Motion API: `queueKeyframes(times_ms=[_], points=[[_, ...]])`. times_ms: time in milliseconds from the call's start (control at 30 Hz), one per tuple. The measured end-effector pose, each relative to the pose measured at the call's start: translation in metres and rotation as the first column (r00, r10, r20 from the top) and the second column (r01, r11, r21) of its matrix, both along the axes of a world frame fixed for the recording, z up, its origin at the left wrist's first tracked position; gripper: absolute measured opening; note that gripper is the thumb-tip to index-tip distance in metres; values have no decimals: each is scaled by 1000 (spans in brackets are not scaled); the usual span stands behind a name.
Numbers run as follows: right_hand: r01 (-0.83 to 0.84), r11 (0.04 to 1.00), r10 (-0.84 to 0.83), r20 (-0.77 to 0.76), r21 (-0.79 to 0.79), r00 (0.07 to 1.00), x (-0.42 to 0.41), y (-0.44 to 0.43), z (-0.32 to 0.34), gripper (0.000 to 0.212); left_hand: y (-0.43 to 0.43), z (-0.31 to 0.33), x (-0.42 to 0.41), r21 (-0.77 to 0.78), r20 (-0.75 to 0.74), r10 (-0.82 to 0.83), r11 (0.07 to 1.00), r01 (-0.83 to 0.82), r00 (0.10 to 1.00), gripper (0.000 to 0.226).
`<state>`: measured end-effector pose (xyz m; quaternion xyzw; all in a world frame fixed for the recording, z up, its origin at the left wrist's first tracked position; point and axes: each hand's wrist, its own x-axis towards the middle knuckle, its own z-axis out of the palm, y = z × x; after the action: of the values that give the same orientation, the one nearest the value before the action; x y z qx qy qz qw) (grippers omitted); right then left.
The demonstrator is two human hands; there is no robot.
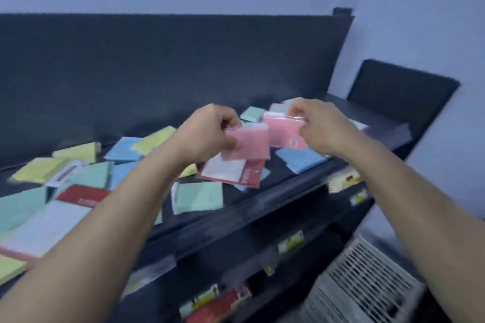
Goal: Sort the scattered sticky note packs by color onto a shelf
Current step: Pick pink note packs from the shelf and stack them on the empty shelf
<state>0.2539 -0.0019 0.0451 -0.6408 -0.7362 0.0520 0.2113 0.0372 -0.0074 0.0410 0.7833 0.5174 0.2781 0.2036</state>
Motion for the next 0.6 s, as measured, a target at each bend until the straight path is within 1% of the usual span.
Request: queueKeyframes(times_ms=[133, 233, 300, 400, 500, 600], points=[[216, 976, -216, -27, -9, 976, 141, -75, 1, 40, -33, -3, 153, 32, -21, -264, 964, 265, 964, 29], [343, 939, -343, -50, -21, 938, 227, -142, -1, 38, -67, -6, 254, 41, -30, -427, 903, 428, 904, 24], [442, 895, -445, -61, -52, 893, 277, -187, -1, 40, -91, -7, 317, 23, -16, -520, 854, 520, 854, 22], [582, 811, -585, -64, -60, 809, 343, -255, 0, 42, -128, -11, 405, 6, 6, -657, 754, 657, 754, 29], [730, 681, -732, -84, -61, 676, 398, -320, -4, 46, -171, -17, 482, -27, -18, -776, 631, 776, 630, 18], [838, 540, -841, -78, -81, 535, 438, -377, -13, 45, -211, -24, 543, -46, -38, -863, 505, 862, 503, 15]])
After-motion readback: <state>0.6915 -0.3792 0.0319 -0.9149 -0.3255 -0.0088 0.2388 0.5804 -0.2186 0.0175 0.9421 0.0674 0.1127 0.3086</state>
